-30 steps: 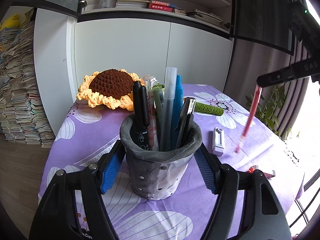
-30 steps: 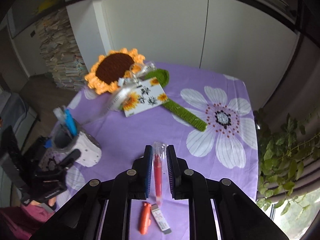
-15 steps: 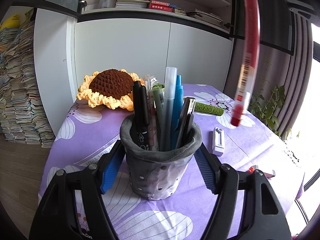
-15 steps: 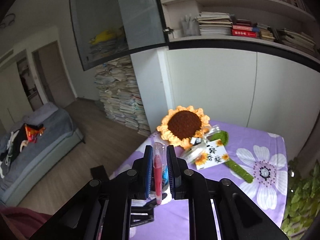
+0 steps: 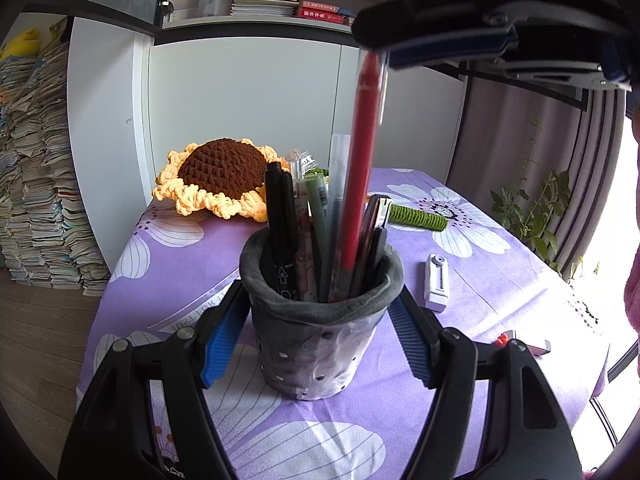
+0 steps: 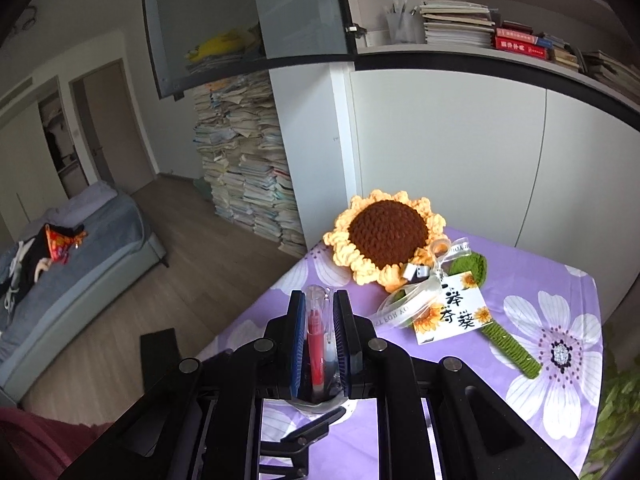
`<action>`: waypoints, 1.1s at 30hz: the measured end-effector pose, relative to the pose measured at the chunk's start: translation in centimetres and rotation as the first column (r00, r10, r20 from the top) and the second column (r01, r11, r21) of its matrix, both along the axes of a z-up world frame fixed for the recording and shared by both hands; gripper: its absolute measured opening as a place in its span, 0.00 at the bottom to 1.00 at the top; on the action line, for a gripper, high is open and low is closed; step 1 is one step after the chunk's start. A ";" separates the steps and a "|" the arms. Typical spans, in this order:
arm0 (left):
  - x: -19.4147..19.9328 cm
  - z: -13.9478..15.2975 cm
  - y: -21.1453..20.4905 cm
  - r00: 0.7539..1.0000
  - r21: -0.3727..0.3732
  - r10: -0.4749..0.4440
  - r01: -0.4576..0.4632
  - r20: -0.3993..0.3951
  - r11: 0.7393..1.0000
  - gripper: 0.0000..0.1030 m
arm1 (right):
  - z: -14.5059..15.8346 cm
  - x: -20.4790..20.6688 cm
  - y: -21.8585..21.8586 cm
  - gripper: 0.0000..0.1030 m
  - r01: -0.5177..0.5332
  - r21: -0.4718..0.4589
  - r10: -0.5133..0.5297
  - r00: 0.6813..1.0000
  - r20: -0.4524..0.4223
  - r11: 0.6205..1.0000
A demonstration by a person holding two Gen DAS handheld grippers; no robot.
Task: Organize stationery
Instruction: 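Grasp the red marker with the right gripper and insert it into the holder, then grasp the orange highlighter with the right gripper and lift it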
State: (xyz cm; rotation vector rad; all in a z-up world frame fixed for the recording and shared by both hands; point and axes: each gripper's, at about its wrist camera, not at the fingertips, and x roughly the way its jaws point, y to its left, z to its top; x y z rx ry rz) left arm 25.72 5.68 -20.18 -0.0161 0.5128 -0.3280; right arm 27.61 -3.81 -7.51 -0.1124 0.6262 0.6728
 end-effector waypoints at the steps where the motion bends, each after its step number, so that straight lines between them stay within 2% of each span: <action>1: 0.0 0.0 0.0 1.000 0.000 0.000 0.000 0.000 1.000 0.68 | -0.5 0.0 0.1 0.15 -0.003 -0.014 0.003 1.000 -0.004 1.000; 8: 0.0 0.0 0.0 1.000 0.000 0.000 0.000 0.000 1.000 0.68 | -2.9 0.4 0.2 0.15 -0.015 -0.063 0.011 0.998 -0.069 0.998; 12: 0.0 0.0 0.0 1.000 0.000 0.000 0.000 -0.001 1.000 0.68 | -4.4 0.7 0.2 0.15 -0.029 -0.092 0.016 0.990 -0.138 0.995; 15: 0.0 0.0 0.0 1.000 -0.001 0.000 0.000 -0.001 1.000 0.68 | -4.6 0.5 -0.9 0.15 0.001 -0.105 -0.020 0.984 -0.180 0.994; 19: 0.0 0.0 0.0 1.000 0.000 0.000 0.000 -0.001 1.000 0.68 | -4.0 -0.6 -4.9 0.17 0.087 -0.094 -0.105 0.973 -0.206 0.992; 22: 0.0 0.0 0.0 1.000 0.000 0.000 0.000 -0.001 1.000 0.68 | -5.5 -1.5 -7.5 0.18 0.162 -0.179 -0.204 0.947 -0.249 0.970; 26: 0.0 0.0 0.0 1.000 0.000 0.000 0.000 -0.001 1.000 0.68 | -9.6 -2.3 -9.9 0.18 0.206 -0.271 -0.299 0.881 -0.367 0.940; 33: 0.0 0.0 -0.1 1.000 0.000 0.000 0.000 -0.001 1.000 0.68 | -14.1 -3.4 -12.0 0.18 0.223 -0.294 -0.347 0.799 -0.491 0.930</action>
